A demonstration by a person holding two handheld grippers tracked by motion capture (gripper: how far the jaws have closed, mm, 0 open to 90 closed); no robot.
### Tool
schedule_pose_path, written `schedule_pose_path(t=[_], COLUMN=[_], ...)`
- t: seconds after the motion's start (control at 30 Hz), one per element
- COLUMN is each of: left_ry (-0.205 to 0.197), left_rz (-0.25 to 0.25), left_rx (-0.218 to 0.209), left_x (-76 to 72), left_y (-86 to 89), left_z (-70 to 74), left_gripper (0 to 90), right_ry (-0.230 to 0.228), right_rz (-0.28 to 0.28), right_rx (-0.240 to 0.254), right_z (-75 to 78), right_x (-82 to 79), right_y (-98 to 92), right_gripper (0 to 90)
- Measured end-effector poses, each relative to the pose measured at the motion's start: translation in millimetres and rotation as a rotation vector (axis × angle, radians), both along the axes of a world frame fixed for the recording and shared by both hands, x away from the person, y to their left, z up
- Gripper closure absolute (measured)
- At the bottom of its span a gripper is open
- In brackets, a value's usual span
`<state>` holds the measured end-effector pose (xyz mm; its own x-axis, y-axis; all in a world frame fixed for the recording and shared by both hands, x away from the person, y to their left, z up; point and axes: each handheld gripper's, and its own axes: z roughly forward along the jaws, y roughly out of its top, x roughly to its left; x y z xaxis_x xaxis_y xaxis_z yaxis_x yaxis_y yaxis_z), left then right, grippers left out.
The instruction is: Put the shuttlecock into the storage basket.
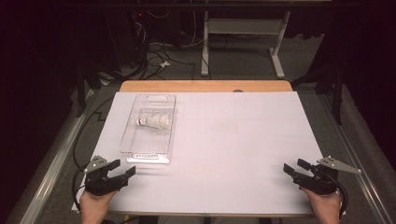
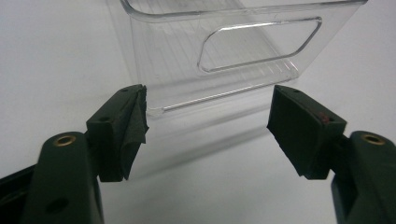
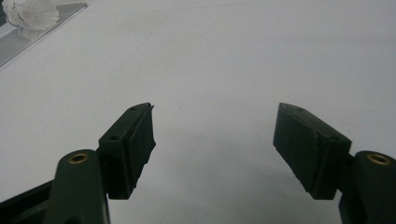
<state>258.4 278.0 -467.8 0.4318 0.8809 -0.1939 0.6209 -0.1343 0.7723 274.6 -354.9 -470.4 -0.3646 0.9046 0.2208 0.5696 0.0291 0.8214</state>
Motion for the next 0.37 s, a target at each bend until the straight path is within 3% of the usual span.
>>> schedule_pose_path(t=[0.37], left_ry=[-0.008], left_rz=[0.003], left_rx=[0.005], left_x=[-3.3], left_y=[-0.8], left_z=[1.3], left_gripper=[29.3], right_ry=[-0.017], right_rz=[0.006], right_rx=[0.002], right_z=[1.4], right_x=[-3.7], right_y=[0.3], right_gripper=[29.5])
